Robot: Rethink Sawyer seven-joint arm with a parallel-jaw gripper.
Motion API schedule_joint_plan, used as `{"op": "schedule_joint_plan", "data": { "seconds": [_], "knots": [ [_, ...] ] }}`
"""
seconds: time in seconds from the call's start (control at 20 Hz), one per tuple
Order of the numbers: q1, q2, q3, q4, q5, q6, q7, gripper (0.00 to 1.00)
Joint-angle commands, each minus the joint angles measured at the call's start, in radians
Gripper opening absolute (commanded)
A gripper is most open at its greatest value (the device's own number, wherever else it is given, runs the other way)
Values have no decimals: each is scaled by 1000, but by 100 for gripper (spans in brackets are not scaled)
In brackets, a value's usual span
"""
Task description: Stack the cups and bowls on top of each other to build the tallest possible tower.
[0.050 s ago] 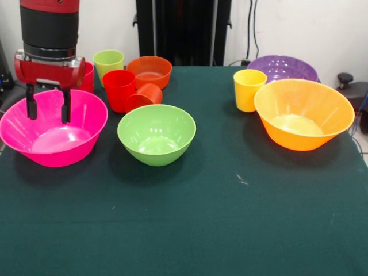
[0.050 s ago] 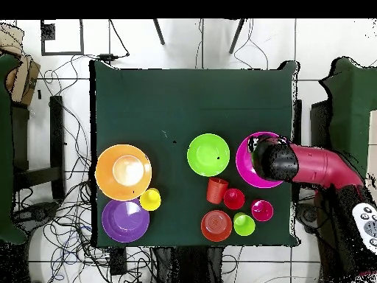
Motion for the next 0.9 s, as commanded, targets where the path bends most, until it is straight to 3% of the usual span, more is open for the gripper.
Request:
{"op": "schedule_joint_plan", "data": {
  "seconds": [0.05, 0.9],
  "knots": [
    [21, 8, 62, 41, 28, 73, -19, 100],
    [23, 38, 74, 76, 65, 24, 4, 100]
  ]
}}
